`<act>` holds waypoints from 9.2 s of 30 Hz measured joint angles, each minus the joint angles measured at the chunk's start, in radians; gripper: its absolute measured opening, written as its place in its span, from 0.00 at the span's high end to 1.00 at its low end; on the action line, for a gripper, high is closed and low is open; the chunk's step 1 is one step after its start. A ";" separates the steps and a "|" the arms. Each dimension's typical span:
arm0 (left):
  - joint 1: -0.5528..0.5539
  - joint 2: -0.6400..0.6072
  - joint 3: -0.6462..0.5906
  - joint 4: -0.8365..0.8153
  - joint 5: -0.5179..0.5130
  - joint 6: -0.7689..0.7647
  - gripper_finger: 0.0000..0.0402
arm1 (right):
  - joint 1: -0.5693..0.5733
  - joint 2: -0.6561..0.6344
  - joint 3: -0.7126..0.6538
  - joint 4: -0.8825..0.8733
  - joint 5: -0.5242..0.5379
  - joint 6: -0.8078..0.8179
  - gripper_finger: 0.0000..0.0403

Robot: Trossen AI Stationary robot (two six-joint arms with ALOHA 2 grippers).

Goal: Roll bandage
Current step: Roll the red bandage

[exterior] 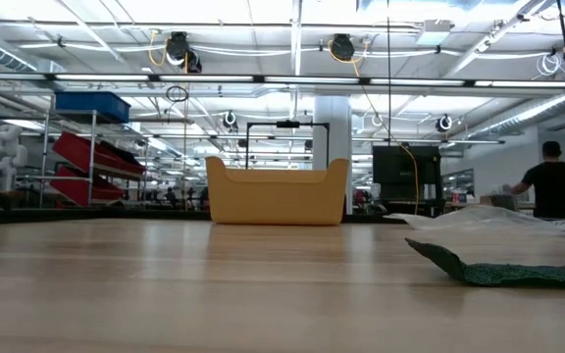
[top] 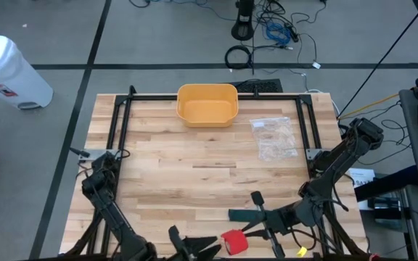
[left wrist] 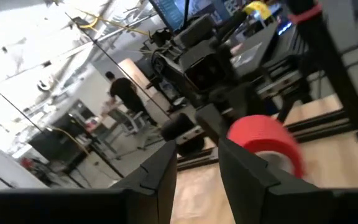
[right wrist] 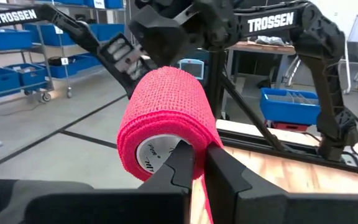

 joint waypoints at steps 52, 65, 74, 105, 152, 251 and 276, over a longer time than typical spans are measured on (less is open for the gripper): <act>0.072 0.061 0.000 -0.334 0.215 -0.788 0.33 | -0.008 -0.014 0.000 -0.032 0.000 -0.109 0.96; 0.081 0.061 0.000 -0.307 0.166 -0.787 0.45 | -0.008 -0.014 0.000 -0.024 -0.001 -0.109 0.96; 0.085 0.061 0.000 -0.307 0.163 -0.787 0.54 | -0.008 -0.014 0.000 -0.017 -0.005 -0.109 0.96; 0.096 0.061 0.000 -0.290 0.161 -0.786 0.84 | -0.007 -0.014 0.000 -0.047 0.000 -0.070 0.93; 0.005 0.058 0.047 -0.270 0.159 -0.732 0.84 | 0.035 0.104 -0.006 -0.058 0.000 0.098 0.70; -0.035 0.058 0.050 -0.307 0.314 -0.759 0.84 | 0.178 0.311 0.203 0.292 0.166 -0.669 0.51; -0.014 0.058 0.050 -0.310 0.315 -0.756 0.84 | 0.078 0.311 0.203 0.290 -0.034 -0.518 0.51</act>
